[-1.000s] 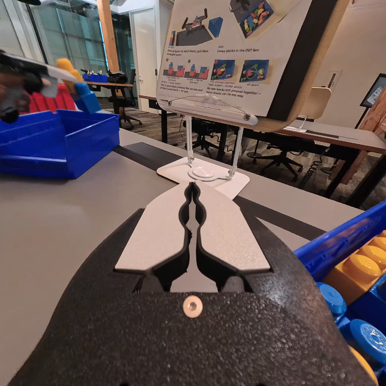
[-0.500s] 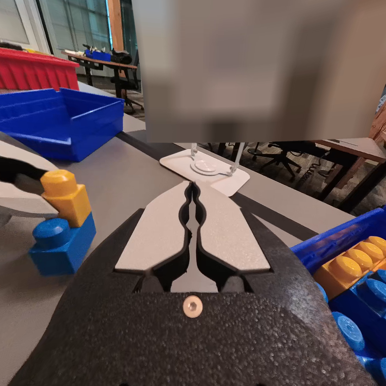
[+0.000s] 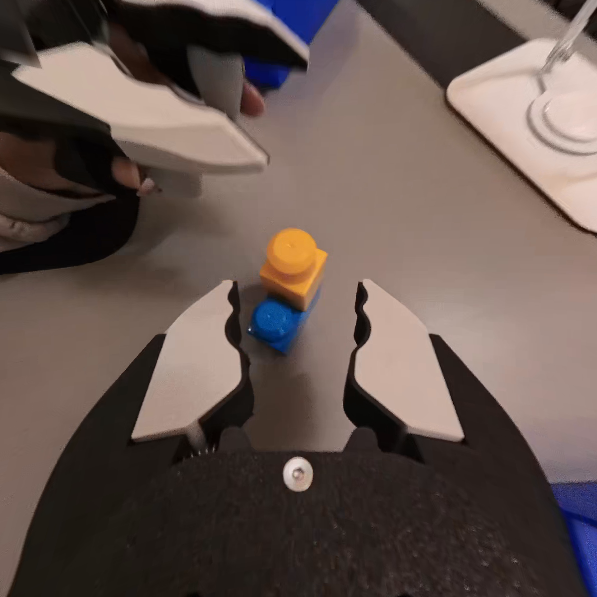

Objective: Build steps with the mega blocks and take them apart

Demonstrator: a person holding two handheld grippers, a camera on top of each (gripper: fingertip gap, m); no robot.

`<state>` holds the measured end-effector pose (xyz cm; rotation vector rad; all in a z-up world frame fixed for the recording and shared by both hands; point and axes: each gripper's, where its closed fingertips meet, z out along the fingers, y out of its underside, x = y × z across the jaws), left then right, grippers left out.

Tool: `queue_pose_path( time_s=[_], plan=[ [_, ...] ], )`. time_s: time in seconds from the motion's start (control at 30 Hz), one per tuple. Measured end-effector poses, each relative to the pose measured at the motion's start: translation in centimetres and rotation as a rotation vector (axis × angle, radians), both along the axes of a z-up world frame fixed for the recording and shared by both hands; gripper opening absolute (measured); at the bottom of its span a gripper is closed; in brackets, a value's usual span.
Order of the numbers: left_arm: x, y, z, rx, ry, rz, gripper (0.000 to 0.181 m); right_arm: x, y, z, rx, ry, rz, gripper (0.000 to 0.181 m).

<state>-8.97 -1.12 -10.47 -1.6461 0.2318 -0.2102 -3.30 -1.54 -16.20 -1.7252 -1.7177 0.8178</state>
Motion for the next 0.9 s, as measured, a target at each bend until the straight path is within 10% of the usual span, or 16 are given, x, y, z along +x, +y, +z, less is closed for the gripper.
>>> queue_pose_path(
  time_s=[0.27, 0.53, 0.77, 0.9],
  plan=[
    [-2.1, -0.3, 0.5, 0.018, -0.002, 0.035, 0.047, -2.5, 0.8, -1.7, 0.121, -0.071, -0.047, 0.041],
    [5.8, -3.8, 3.8, 0.125, -0.209, -0.455, 0.054, 2.7, -0.2, 13.3, -0.302, 0.882, 0.32, 0.037],
    [9.1, -4.9, 4.4, 0.122, -0.299, -0.582, 0.035, 5.2, -2.2, 15.0, -0.512, 1.106, 0.406, 0.037],
    [8.9, -4.5, 4.5, 0.115, -0.336, -0.577, 0.062, 5.5, -3.3, 15.4, -0.531, 1.123, 0.438, 0.037]
  ],
)
